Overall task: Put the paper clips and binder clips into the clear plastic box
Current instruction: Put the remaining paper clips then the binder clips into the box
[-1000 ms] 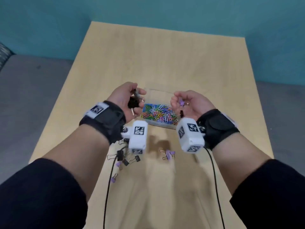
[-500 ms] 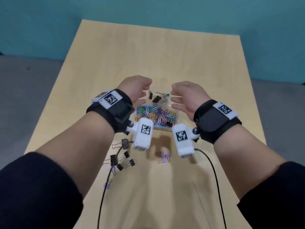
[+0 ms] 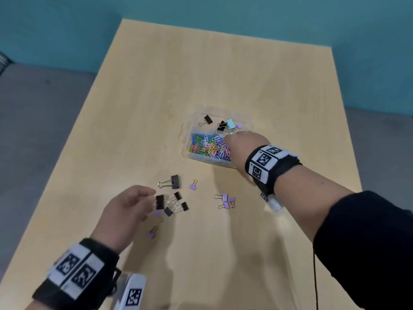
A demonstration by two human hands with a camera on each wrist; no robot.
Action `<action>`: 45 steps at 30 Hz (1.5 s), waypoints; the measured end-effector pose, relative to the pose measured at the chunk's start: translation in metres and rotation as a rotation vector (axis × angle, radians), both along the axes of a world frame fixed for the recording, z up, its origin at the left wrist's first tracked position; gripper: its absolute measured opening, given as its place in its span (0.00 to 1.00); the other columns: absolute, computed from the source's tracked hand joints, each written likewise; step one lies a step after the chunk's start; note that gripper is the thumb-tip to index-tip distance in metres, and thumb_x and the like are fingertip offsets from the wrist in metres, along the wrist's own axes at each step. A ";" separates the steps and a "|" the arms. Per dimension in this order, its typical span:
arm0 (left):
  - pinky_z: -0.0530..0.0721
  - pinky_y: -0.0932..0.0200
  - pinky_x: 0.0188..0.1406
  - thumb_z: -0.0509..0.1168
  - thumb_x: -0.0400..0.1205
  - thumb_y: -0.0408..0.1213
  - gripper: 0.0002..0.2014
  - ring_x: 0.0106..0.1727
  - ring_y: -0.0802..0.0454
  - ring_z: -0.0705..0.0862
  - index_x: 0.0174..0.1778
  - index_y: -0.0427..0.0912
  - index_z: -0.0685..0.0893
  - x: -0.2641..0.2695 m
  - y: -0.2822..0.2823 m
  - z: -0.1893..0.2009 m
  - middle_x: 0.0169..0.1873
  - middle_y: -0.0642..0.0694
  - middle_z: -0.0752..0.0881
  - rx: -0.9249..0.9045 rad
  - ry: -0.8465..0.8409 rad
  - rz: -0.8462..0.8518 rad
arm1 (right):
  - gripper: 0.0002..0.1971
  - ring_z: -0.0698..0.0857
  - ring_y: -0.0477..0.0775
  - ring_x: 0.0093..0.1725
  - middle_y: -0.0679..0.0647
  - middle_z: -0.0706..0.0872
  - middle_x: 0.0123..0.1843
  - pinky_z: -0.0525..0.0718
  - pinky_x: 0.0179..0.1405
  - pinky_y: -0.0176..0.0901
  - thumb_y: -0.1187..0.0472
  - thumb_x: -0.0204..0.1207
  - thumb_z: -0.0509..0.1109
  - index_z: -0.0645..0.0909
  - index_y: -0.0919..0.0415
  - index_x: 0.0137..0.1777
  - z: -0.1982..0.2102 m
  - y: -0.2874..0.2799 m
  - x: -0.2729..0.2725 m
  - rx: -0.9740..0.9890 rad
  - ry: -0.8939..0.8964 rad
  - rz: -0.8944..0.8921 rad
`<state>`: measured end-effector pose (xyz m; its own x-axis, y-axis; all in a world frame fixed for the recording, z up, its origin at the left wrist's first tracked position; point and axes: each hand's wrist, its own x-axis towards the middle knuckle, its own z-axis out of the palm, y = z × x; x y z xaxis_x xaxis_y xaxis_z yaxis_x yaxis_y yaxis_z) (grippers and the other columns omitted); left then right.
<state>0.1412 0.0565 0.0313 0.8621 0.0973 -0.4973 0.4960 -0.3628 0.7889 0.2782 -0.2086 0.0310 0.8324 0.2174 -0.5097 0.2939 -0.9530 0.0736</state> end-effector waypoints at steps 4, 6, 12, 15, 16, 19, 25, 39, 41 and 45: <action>0.80 0.50 0.42 0.67 0.65 0.55 0.14 0.32 0.56 0.81 0.38 0.52 0.86 -0.036 0.007 -0.003 0.32 0.45 0.88 -0.010 0.014 -0.018 | 0.07 0.76 0.52 0.33 0.51 0.76 0.35 0.71 0.26 0.41 0.61 0.75 0.64 0.76 0.55 0.52 -0.005 0.006 0.007 -0.051 0.009 0.034; 0.79 0.52 0.43 0.66 0.67 0.57 0.14 0.33 0.57 0.81 0.41 0.53 0.86 -0.049 0.011 -0.009 0.34 0.50 0.89 0.028 0.015 -0.062 | 0.04 0.76 0.53 0.34 0.51 0.76 0.35 0.71 0.26 0.41 0.62 0.75 0.64 0.75 0.55 0.48 -0.005 0.005 0.007 -0.078 0.016 0.058; 0.76 0.69 0.38 0.69 0.78 0.42 0.02 0.39 0.61 0.84 0.43 0.53 0.86 -0.073 0.020 -0.031 0.37 0.58 0.89 0.146 -0.016 -0.064 | 0.05 0.79 0.56 0.38 0.52 0.77 0.36 0.73 0.30 0.42 0.64 0.72 0.61 0.70 0.53 0.42 0.001 0.000 0.000 -0.009 -0.016 0.024; 0.77 0.68 0.39 0.70 0.78 0.42 0.05 0.40 0.61 0.84 0.45 0.59 0.84 -0.077 0.022 -0.032 0.38 0.58 0.89 0.121 -0.027 -0.038 | 0.03 0.79 0.57 0.37 0.54 0.81 0.37 0.72 0.29 0.42 0.65 0.70 0.61 0.72 0.56 0.40 0.008 -0.012 -0.001 0.179 -0.067 -0.149; 0.77 0.68 0.39 0.69 0.78 0.41 0.07 0.40 0.61 0.85 0.45 0.61 0.84 -0.077 0.024 -0.032 0.38 0.59 0.89 0.115 -0.034 -0.031 | 0.04 0.79 0.56 0.36 0.54 0.81 0.37 0.72 0.29 0.43 0.66 0.69 0.61 0.73 0.56 0.40 0.010 -0.016 0.000 0.284 -0.088 -0.251; 0.77 0.66 0.40 0.69 0.79 0.39 0.09 0.40 0.60 0.85 0.44 0.63 0.83 -0.075 0.026 -0.031 0.37 0.61 0.89 0.108 -0.060 -0.024 | 0.07 0.78 0.53 0.33 0.51 0.80 0.34 0.75 0.31 0.43 0.68 0.68 0.64 0.77 0.55 0.42 0.010 -0.027 0.005 0.580 -0.132 -0.503; 0.76 0.71 0.38 0.70 0.77 0.36 0.10 0.40 0.68 0.83 0.38 0.60 0.85 -0.071 0.028 -0.036 0.38 0.57 0.88 0.209 -0.073 -0.025 | 0.09 0.79 0.51 0.29 0.56 0.83 0.35 0.79 0.28 0.42 0.72 0.71 0.68 0.81 0.58 0.38 0.008 -0.030 0.018 0.913 -0.062 -0.780; 0.68 0.63 0.31 0.65 0.79 0.40 0.12 0.35 0.57 0.76 0.58 0.50 0.77 -0.053 0.000 -0.048 0.46 0.54 0.72 0.547 -0.056 -0.356 | 0.06 0.80 0.53 0.39 0.46 0.80 0.38 0.78 0.39 0.46 0.58 0.71 0.68 0.76 0.51 0.47 -0.014 -0.016 -0.109 0.485 0.065 -0.317; 0.71 0.58 0.33 0.64 0.80 0.39 0.10 0.37 0.52 0.77 0.57 0.49 0.77 -0.051 -0.002 -0.048 0.46 0.53 0.73 0.569 -0.051 -0.374 | 0.10 0.79 0.53 0.40 0.47 0.77 0.42 0.76 0.37 0.46 0.55 0.70 0.68 0.74 0.51 0.50 -0.029 -0.015 -0.127 0.400 0.088 -0.282; 0.75 0.57 0.39 0.63 0.80 0.37 0.09 0.40 0.48 0.79 0.56 0.49 0.77 -0.049 -0.002 -0.047 0.46 0.51 0.74 0.566 -0.052 -0.360 | 0.08 0.80 0.58 0.41 0.51 0.77 0.45 0.79 0.41 0.52 0.58 0.75 0.67 0.72 0.52 0.50 -0.046 -0.011 -0.137 0.452 -0.016 -0.298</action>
<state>0.0923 0.0540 -0.0156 0.9110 0.0324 -0.4110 0.2328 -0.8633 0.4479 0.1410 -0.2195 -0.0154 0.8983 0.1657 -0.4070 0.0085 -0.9326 -0.3609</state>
